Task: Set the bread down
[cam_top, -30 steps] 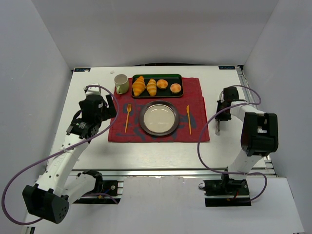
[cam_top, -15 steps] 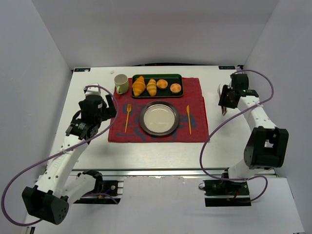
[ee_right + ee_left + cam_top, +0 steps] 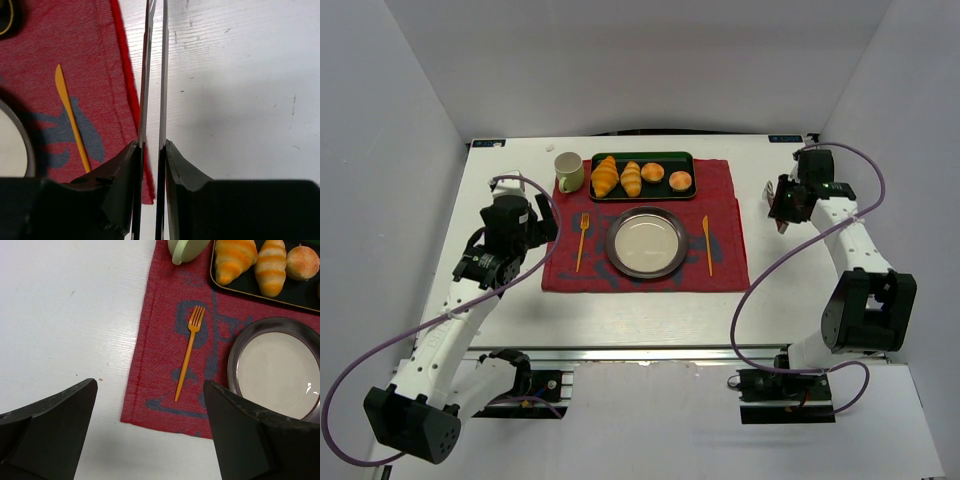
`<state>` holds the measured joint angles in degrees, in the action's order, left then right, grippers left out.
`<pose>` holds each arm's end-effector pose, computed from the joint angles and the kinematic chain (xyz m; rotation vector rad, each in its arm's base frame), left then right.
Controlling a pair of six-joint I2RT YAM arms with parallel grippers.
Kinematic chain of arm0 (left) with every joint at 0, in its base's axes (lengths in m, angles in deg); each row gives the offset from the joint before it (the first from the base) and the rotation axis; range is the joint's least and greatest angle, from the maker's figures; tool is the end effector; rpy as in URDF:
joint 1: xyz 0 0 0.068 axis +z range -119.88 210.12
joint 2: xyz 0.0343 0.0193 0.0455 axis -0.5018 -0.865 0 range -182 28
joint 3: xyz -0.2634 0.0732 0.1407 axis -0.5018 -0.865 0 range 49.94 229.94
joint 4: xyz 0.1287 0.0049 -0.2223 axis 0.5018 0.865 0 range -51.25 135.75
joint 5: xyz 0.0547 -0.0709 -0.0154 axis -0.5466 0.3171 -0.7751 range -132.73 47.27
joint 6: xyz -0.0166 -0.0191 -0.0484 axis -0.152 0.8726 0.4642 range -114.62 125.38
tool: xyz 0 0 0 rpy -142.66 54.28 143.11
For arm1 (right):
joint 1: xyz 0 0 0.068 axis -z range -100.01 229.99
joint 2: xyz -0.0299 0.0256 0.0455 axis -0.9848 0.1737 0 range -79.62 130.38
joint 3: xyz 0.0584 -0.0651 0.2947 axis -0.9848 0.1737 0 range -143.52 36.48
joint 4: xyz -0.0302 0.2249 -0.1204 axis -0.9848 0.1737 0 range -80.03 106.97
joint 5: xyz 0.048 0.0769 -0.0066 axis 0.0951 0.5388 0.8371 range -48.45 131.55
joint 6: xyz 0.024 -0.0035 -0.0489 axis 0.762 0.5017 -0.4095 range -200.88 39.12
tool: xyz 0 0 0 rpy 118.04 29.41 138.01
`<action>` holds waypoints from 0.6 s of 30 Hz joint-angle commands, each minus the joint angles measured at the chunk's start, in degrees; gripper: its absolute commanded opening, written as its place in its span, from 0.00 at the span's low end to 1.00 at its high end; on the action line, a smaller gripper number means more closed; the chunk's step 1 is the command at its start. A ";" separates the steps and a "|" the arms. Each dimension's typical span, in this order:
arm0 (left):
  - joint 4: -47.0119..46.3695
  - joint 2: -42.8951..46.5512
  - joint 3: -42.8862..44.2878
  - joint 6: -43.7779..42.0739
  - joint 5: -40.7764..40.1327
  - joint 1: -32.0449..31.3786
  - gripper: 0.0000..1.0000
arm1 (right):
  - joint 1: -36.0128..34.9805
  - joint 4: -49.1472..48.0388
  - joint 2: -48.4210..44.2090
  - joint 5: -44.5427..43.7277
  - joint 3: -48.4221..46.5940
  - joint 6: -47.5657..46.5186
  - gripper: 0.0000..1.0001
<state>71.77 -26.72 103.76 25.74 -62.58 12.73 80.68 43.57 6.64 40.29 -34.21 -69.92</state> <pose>0.1735 -0.0413 0.3538 -0.2519 2.1083 -0.0140 0.3201 -0.0047 0.3221 0.2563 2.4158 0.0543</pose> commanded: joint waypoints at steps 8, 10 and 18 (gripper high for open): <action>-0.85 0.58 0.85 1.17 2.10 -0.19 0.98 | -4.37 3.39 -2.76 5.30 -10.51 -0.24 0.40; -0.93 0.23 1.02 1.35 2.19 -0.19 0.98 | -6.48 4.01 -2.24 6.61 -12.35 -0.24 0.41; -0.67 -1.35 3.57 1.26 1.75 -0.19 0.98 | -18.43 5.42 5.14 6.53 -24.30 0.02 0.43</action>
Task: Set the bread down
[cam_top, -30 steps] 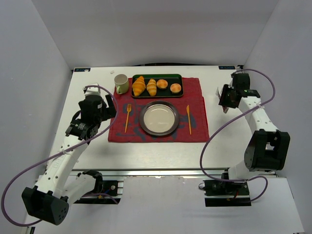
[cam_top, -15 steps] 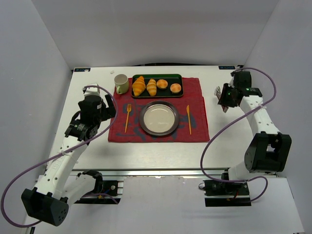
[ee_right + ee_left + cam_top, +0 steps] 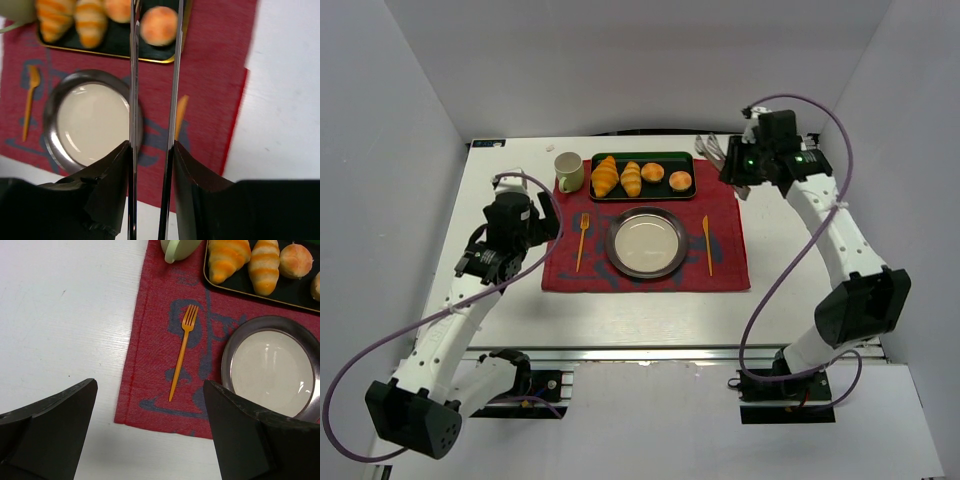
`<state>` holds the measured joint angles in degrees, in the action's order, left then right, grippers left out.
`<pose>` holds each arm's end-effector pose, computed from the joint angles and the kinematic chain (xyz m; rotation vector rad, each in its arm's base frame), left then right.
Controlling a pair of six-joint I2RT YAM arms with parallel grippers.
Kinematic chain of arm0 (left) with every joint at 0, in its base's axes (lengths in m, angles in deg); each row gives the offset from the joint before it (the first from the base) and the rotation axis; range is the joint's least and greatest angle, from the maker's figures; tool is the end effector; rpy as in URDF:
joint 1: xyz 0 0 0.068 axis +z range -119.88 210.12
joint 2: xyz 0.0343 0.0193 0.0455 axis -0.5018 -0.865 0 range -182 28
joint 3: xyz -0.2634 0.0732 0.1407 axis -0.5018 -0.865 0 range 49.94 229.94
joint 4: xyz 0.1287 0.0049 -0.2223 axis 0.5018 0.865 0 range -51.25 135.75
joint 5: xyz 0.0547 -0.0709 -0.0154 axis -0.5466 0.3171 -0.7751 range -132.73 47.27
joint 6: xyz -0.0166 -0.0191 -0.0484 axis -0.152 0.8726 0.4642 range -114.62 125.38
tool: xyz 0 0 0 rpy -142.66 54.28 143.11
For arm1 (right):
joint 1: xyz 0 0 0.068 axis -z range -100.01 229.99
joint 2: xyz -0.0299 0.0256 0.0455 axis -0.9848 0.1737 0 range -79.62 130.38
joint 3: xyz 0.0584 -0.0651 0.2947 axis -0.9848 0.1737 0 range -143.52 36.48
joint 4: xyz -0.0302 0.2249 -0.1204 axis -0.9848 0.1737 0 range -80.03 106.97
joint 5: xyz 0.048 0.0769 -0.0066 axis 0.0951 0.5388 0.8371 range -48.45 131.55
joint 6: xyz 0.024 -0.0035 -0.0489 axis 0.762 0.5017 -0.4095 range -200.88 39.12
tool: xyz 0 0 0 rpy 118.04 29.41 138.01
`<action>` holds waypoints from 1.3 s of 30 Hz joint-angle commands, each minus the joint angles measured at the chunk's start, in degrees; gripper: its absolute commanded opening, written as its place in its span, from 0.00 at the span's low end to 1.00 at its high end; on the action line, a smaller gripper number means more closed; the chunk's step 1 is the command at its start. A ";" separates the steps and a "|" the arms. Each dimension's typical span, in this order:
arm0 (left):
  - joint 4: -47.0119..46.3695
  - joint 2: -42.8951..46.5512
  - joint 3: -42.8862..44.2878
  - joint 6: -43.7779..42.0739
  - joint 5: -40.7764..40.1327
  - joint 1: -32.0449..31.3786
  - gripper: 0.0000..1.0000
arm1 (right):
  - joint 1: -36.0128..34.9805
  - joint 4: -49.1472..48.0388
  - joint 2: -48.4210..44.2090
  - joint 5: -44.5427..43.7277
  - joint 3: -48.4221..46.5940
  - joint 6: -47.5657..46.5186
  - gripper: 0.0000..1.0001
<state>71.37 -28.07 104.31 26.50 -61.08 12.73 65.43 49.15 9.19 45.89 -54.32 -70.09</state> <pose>0.1793 -0.0441 0.3536 -0.2508 2.1210 -0.0459 0.3280 0.0881 0.4145 -0.1158 2.2344 0.3264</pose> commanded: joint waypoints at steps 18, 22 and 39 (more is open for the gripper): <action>3.41 0.00 7.24 0.14 -2.39 -0.19 0.98 | -16.02 -4.37 21.57 2.70 -13.96 3.45 0.45; 3.59 0.18 7.24 -0.12 -2.57 -0.10 0.98 | -16.02 -6.04 21.93 2.43 -10.81 3.63 0.50; 4.12 0.00 7.24 -1.09 -3.45 -0.19 0.98 | -16.11 -7.54 29.39 1.29 -10.63 4.42 0.51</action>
<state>74.81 -29.01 109.60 26.13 -63.48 12.73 49.23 43.64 38.55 47.72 -64.79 -66.25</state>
